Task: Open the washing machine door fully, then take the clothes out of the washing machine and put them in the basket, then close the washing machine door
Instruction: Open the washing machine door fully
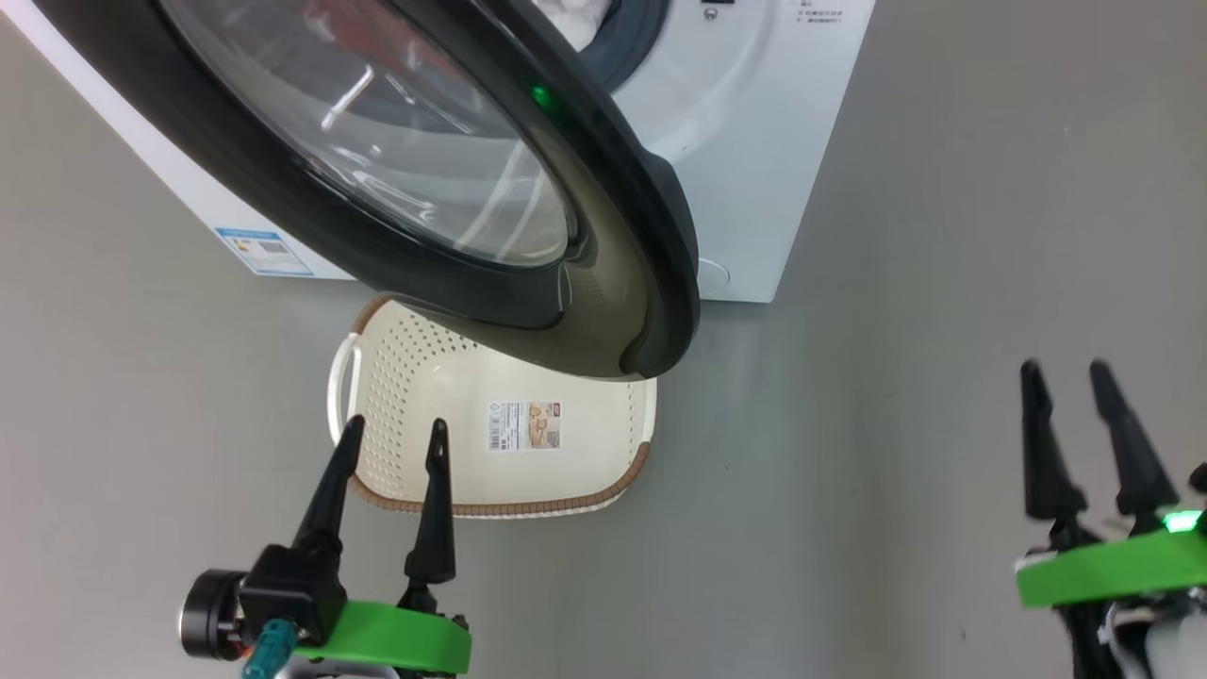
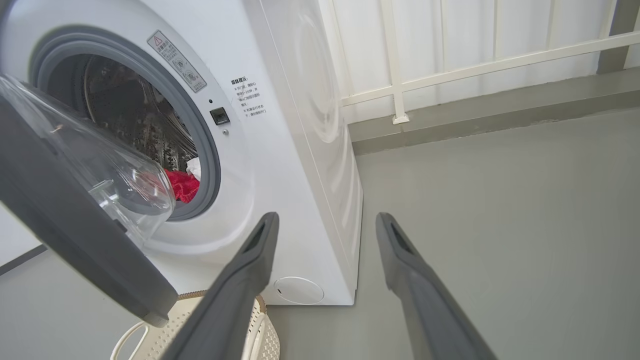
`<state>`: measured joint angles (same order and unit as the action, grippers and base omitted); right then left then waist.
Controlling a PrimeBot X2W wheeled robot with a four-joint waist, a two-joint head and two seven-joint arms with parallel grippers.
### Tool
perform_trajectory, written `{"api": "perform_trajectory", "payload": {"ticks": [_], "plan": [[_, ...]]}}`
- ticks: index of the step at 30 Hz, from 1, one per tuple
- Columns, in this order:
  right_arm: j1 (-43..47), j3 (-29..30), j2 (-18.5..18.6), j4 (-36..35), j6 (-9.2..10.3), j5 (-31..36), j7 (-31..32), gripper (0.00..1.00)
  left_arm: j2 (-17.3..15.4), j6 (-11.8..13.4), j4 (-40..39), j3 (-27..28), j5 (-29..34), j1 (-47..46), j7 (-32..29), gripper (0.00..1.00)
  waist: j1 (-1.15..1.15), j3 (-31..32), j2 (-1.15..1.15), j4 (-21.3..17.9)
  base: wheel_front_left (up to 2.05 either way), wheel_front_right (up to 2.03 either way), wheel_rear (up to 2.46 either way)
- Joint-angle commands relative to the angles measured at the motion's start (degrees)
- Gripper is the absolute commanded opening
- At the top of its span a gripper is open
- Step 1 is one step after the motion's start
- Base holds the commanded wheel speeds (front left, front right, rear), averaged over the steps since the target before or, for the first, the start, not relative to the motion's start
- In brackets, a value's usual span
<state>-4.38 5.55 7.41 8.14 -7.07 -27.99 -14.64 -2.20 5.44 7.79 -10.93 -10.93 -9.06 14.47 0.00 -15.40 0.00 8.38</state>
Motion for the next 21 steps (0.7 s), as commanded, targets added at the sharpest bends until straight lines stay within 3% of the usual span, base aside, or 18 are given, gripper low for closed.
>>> {"api": "perform_trajectory", "payload": {"ticks": [1,21], "plan": [[1.1,-1.1,0.3,-1.6,-0.42,1.1,-0.4,1.00,-0.7,-0.2,-1.4,1.8,0.8,0.8,0.5,1.00,0.00,0.3,0.00,0.1,0.00,0.00,0.00],[2.9,-2.6,-1.7,0.6,-0.42,4.0,-0.4,1.00,-0.7,0.0,-1.6,1.2,0.7,1.8,0.5,1.00,0.00,0.9,0.00,-0.1,0.00,0.00,0.00]]}}
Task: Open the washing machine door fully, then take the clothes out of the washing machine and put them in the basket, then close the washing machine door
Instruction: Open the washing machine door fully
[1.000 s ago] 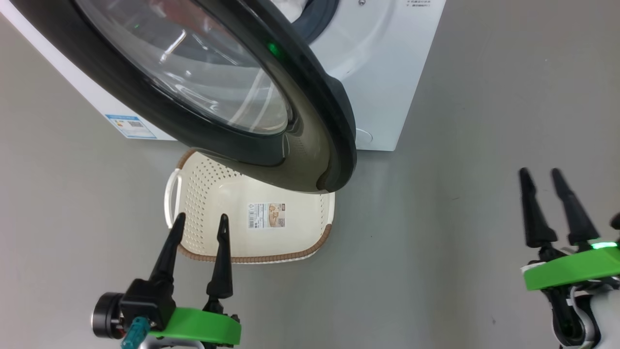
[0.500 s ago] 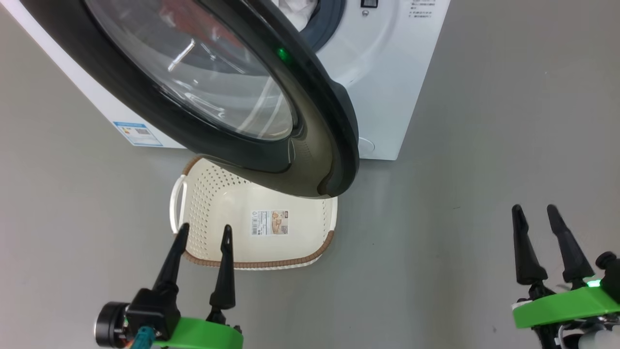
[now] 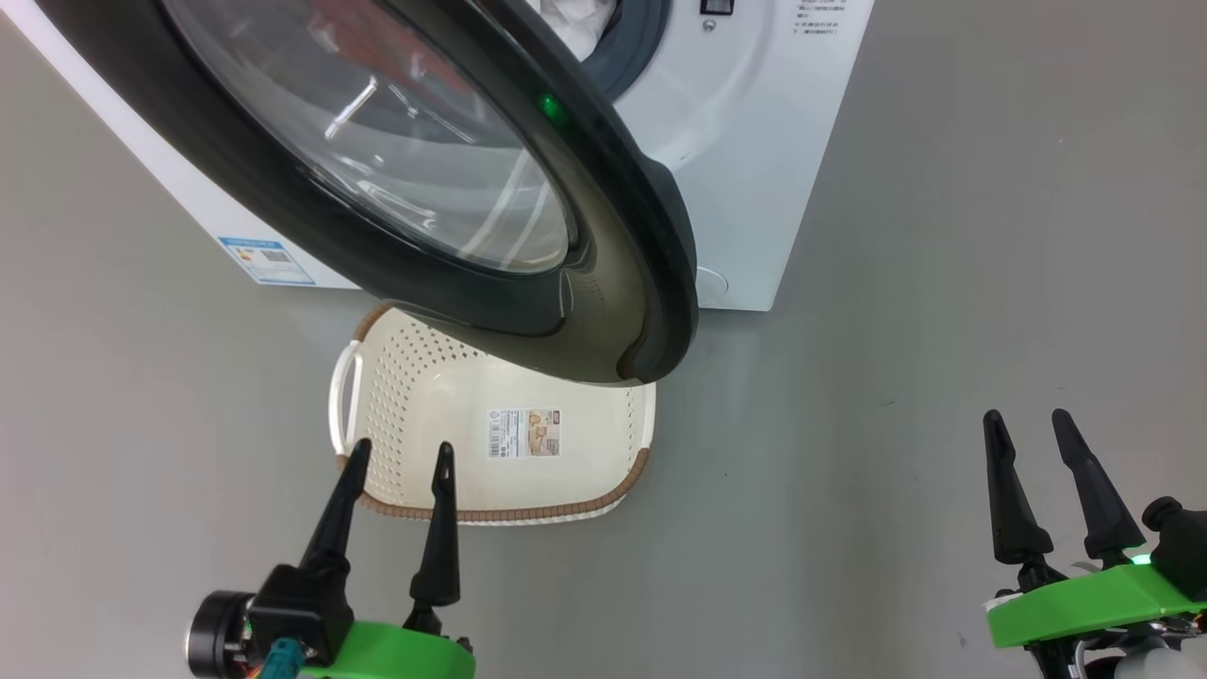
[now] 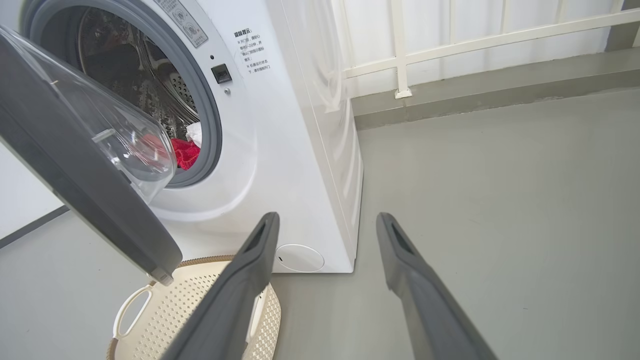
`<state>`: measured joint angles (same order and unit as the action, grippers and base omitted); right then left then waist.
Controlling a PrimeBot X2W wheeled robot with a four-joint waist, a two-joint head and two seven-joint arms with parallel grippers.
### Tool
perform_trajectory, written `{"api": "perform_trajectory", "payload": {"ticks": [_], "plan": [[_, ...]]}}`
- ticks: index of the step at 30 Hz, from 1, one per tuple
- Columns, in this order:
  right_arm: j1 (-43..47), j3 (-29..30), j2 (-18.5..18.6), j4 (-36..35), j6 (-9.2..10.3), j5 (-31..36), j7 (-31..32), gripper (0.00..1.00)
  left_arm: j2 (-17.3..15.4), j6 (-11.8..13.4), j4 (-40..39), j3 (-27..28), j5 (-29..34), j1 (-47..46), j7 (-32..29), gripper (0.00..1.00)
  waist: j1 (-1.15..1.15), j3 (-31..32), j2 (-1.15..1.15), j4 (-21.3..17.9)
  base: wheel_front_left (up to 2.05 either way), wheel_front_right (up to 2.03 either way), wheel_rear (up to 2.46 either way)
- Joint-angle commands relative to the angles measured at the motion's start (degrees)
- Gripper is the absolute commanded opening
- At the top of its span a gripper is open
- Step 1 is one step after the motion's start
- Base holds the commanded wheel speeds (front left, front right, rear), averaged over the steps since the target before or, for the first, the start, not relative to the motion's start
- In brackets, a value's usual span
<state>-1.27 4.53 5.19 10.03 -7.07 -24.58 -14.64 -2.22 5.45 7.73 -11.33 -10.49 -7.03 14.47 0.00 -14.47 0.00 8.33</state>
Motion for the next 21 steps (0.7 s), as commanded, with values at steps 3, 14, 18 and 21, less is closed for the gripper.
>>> {"api": "perform_trajectory", "payload": {"ticks": [3,14,18,21], "plan": [[-0.2,-1.9,0.7,-1.4,-0.42,0.5,-0.4,1.00,-0.7,0.1,-1.5,1.6,0.2,-0.2,0.5,1.00,0.00,0.0,0.00,0.0,0.00,0.00,0.00],[-1.1,-3.2,0.6,-1.9,-0.42,-2.0,-0.4,0.75,-0.7,0.2,-1.6,1.4,0.0,-0.6,0.5,1.00,0.00,-0.5,0.00,0.3,0.00,0.00,0.00],[-3.8,-5.7,1.2,-3.1,-0.42,-6.5,-0.4,0.00,-0.7,0.3,-1.6,1.3,-0.1,-0.7,0.5,1.00,0.00,-0.7,0.00,0.1,0.00,0.00,0.00],[-7.3,-8.3,2.5,-4.3,-0.42,-10.7,-0.4,0.00,-0.7,0.3,-1.7,1.3,-0.1,-0.8,0.5,1.00,0.00,-0.8,0.00,-0.1,0.00,0.00,0.00]]}}
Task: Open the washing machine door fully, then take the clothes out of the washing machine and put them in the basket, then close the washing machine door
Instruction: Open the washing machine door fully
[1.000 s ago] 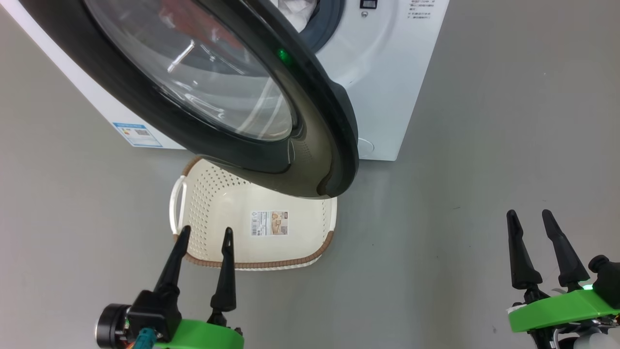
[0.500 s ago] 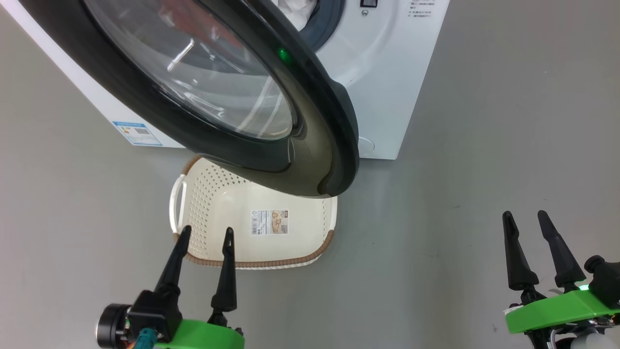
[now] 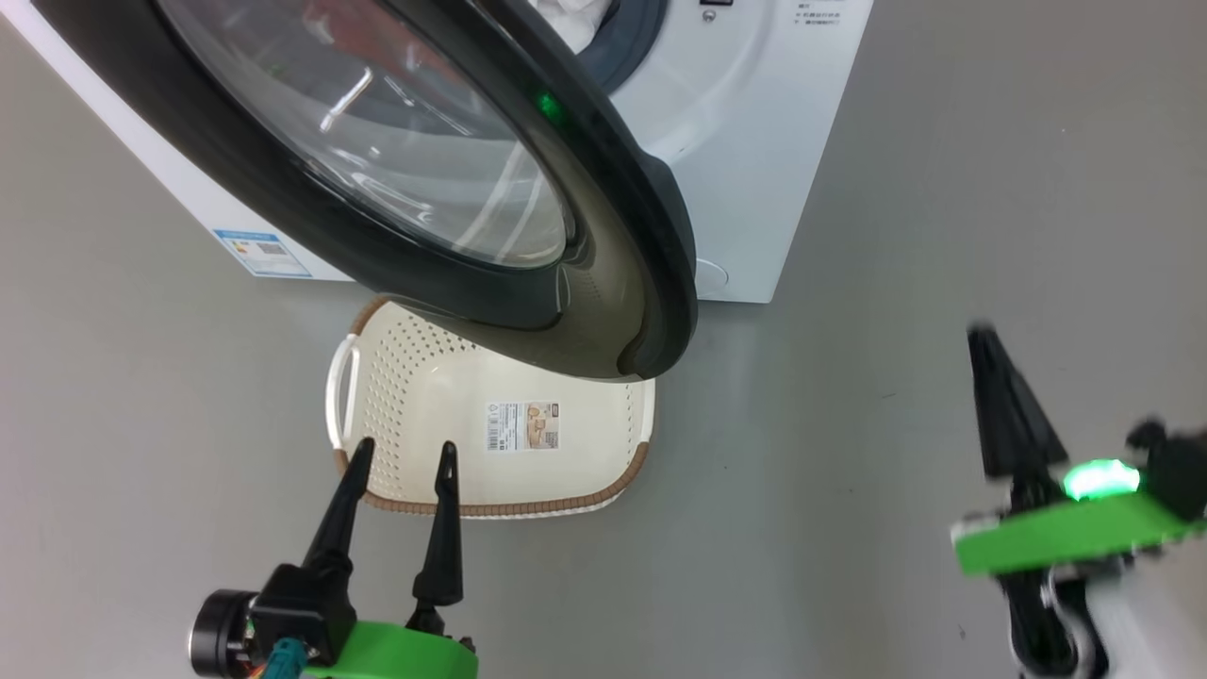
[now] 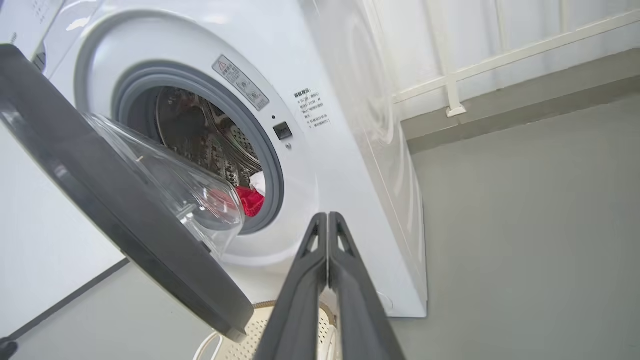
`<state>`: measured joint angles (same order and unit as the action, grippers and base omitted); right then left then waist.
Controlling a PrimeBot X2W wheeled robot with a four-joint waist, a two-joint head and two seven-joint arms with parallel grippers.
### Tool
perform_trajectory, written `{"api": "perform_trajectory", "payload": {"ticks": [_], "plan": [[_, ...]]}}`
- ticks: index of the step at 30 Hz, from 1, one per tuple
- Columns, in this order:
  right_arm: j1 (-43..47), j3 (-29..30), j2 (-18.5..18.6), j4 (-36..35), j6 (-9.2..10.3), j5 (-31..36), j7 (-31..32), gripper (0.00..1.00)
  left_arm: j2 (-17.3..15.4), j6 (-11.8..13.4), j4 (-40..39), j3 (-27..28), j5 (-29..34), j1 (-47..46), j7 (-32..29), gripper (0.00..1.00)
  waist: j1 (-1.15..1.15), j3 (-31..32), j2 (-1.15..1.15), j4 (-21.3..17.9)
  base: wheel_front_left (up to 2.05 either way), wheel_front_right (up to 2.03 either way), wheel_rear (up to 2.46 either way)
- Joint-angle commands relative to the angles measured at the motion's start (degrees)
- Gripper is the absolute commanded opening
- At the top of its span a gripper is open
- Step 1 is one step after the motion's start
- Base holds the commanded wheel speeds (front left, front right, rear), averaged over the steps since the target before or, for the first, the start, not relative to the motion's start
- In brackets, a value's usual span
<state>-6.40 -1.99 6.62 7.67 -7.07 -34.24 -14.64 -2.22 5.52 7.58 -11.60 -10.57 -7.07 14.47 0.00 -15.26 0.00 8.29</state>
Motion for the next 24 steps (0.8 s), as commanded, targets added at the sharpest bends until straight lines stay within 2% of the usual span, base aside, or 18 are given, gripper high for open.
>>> {"api": "perform_trajectory", "payload": {"ticks": [1,5,13,18,20,21,24], "plan": [[-3.6,-2.9,1.6,-2.4,-0.42,-2.9,-0.4,0.00,-0.7,0.3,-1.5,1.5,-0.1,-0.8,0.5,1.00,0.00,-0.1,0.00,-0.1,0.00,0.00,0.00],[-9.7,-7.0,4.9,-3.6,-0.42,-10.4,-0.4,0.00,-0.7,0.3,-1.7,1.2,-0.1,-1.3,0.5,1.00,0.00,-0.5,0.00,0.1,0.00,0.00,0.00],[-22.8,-19.9,15.9,-3.3,-0.42,-25.0,-0.4,0.00,-0.7,0.4,-2.2,-0.2,-0.5,-1.9,0.5,1.00,0.00,-1.6,0.00,1.5,0.00,0.00,0.00],[-29.9,-28.0,21.3,-3.9,-0.42,-35.5,-0.2,0.00,-0.7,0.7,-2.3,-1.2,-1.2,-2.1,0.5,1.00,0.00,-2.1,0.00,2.7,0.00,0.00,0.00],[-32.6,-30.8,22.9,-4.4,-0.42,-41.1,1.4,0.00,-0.7,0.9,-2.4,-1.5,-1.4,-2.1,0.5,1.00,0.00,-2.4,0.00,2.9,0.00,0.00,0.00],[-34.9,-32.7,23.9,-4.7,-0.42,-46.7,4.1,0.00,-0.7,0.9,-2.4,-1.8,-1.6,-2.2,0.5,1.00,0.00,-2.7,0.00,3.2,0.00,0.00,0.00],[-38.0,-33.6,24.5,-4.9,-0.42,-54.9,10.4,0.00,-0.7,1.0,-2.4,-2.1,-1.8,-2.5,0.5,1.00,0.00,-3.5,0.00,3.4,0.00,0.00,0.00]]}}
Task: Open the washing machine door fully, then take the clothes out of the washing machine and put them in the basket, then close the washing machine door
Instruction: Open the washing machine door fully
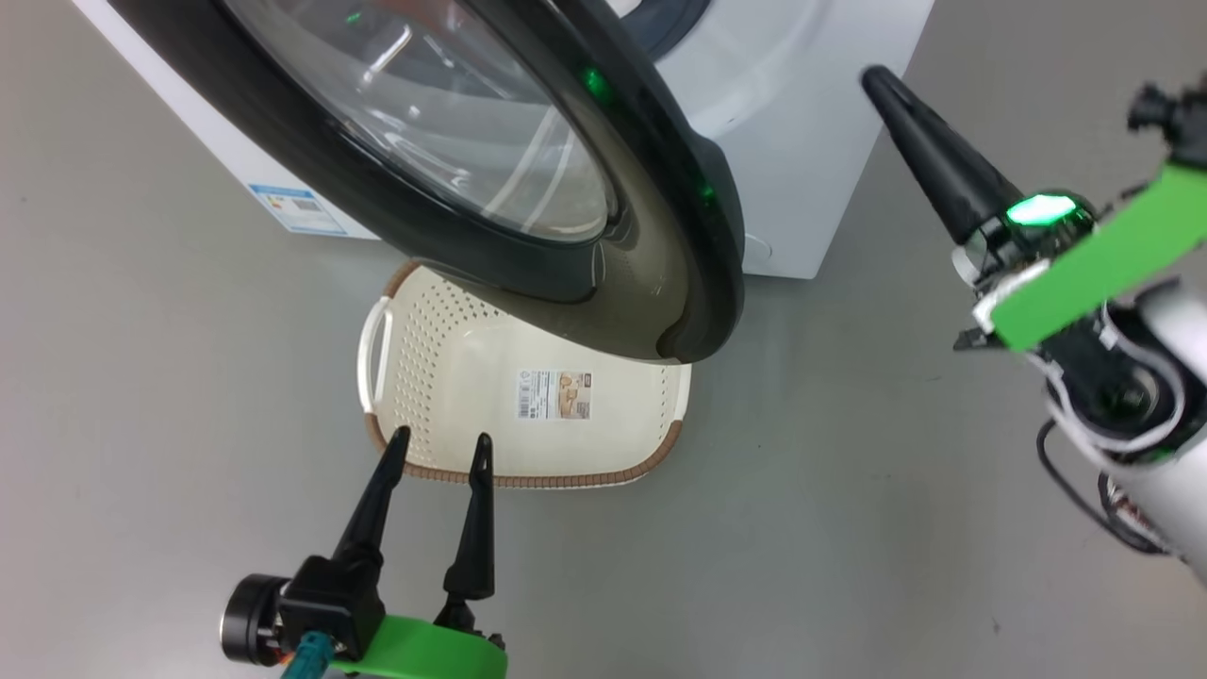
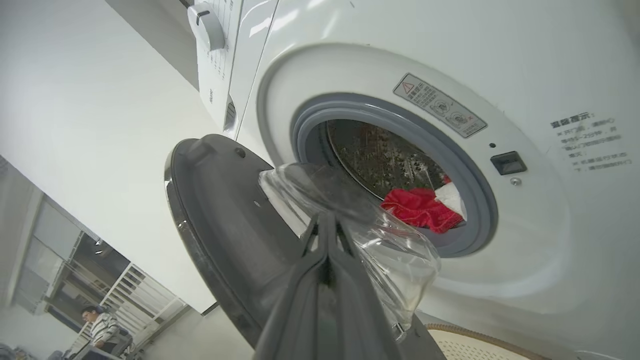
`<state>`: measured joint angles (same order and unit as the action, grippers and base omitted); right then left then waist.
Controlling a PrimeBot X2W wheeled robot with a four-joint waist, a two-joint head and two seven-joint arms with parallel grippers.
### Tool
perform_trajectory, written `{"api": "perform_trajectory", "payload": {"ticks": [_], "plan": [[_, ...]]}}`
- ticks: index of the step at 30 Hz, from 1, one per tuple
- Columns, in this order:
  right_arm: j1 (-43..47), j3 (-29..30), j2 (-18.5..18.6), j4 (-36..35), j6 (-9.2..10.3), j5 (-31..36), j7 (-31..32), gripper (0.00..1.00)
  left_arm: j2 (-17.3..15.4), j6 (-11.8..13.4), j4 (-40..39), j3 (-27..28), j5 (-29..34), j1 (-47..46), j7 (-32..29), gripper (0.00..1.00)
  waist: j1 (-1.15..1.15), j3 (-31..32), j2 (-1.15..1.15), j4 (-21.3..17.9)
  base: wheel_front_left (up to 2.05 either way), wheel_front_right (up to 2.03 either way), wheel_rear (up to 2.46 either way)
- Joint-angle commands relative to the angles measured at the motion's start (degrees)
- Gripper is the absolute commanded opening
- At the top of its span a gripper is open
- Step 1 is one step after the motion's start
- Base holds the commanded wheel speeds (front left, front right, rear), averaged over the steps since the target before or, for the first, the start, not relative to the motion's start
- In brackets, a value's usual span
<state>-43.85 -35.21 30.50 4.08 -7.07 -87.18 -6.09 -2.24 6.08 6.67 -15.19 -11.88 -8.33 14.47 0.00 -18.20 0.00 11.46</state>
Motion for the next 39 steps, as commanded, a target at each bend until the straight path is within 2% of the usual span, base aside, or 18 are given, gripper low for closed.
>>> {"api": "perform_trajectory", "payload": {"ticks": [1,4,5,8,14,18,23,30,39], "plan": [[-1.6,-0.3,0.9,-1.3,-0.42,-3.9,4.3,0.00,-0.6,0.4,-1.4,1.3,-0.6,-1.4,0.5,1.00,0.00,-0.8,0.00,0.3,0.00,0.00,0.00],[-3.9,0.5,1.1,-0.2,-0.42,-8.9,12.1,0.00,-0.6,0.5,-1.4,0.8,-0.8,-1.9,0.5,1.00,0.00,-1.4,0.00,0.6,0.00,0.00,0.00],[-3.9,0.5,1.1,-0.2,-0.42,-8.9,12.1,0.00,-0.6,0.5,-1.4,0.8,-0.8,-1.9,0.5,1.00,0.00,-1.4,0.00,0.6,0.00,0.00,0.00],[-5.6,2.5,0.4,1.8,-0.42,-13.0,19.3,0.00,-0.6,0.5,-1.3,0.3,-1.0,-2.3,0.5,1.00,0.00,-2.0,0.00,0.9,0.00,0.00,0.00],[-8.4,6.5,-1.5,8.6,-0.42,-20.8,35.0,0.00,-0.6,0.7,-1.3,-0.6,-1.3,-2.8,0.5,1.00,0.00,-2.8,0.00,1.7,0.00,0.00,0.00],[-10.7,8.5,-2.8,13.1,-0.42,-23.3,42.1,0.00,-0.6,0.8,-1.4,-1.3,-1.6,-3.3,0.5,1.00,0.00,-3.5,0.00,2.3,0.00,0.00,0.00],[-12.9,8.3,-4.4,18.2,-0.42,-26.0,49.9,0.00,-0.6,1.2,-1.8,-2.0,-2.1,-3.8,0.5,1.00,0.00,-4.3,0.00,3.0,0.00,0.00,0.00],[-14.1,7.3,-5.8,21.4,-0.42,-27.2,55.9,0.00,-0.6,1.8,-2.0,-2.7,-2.8,-3.9,0.5,1.00,0.00,-4.8,0.00,3.8,0.00,0.00,0.00],[-12.6,7.5,-7.2,21.3,-0.42,-26.3,58.1,0.00,-0.6,2.3,-2.0,-3.2,-3.4,-3.6,0.5,1.00,0.00,-3.6,0.00,4.7,0.00,0.00,0.00]]}}
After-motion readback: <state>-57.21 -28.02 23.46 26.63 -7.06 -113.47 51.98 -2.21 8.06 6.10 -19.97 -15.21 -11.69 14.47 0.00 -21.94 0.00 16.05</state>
